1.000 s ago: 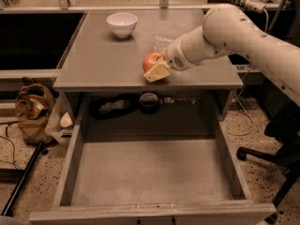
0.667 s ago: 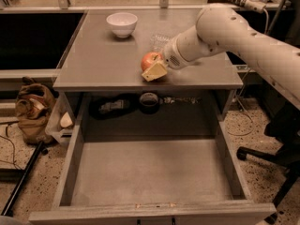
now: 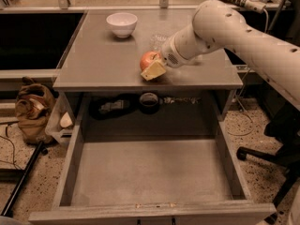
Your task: Pick apple from top drawer and place on counter
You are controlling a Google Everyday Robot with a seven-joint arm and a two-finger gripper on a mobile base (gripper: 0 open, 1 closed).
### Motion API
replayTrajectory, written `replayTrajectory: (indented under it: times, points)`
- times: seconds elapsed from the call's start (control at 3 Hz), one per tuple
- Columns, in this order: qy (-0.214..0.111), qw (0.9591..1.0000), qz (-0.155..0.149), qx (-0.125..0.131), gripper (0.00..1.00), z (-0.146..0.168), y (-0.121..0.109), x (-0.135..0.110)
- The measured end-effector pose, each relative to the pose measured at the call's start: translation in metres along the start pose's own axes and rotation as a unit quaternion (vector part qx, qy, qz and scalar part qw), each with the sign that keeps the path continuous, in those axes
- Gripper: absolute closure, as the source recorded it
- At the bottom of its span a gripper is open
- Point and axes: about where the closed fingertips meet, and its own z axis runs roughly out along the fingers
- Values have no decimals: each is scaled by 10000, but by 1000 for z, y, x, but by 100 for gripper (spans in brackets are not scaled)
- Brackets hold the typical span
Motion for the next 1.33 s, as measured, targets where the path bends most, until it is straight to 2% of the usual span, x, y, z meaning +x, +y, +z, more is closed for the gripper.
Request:
replayTrajectory:
  times: [1.0, 1.33]
  points:
    - [0, 10000, 0, -1, 12, 0, 0, 0]
    - [0, 10000, -1, -2, 0, 0, 0, 0]
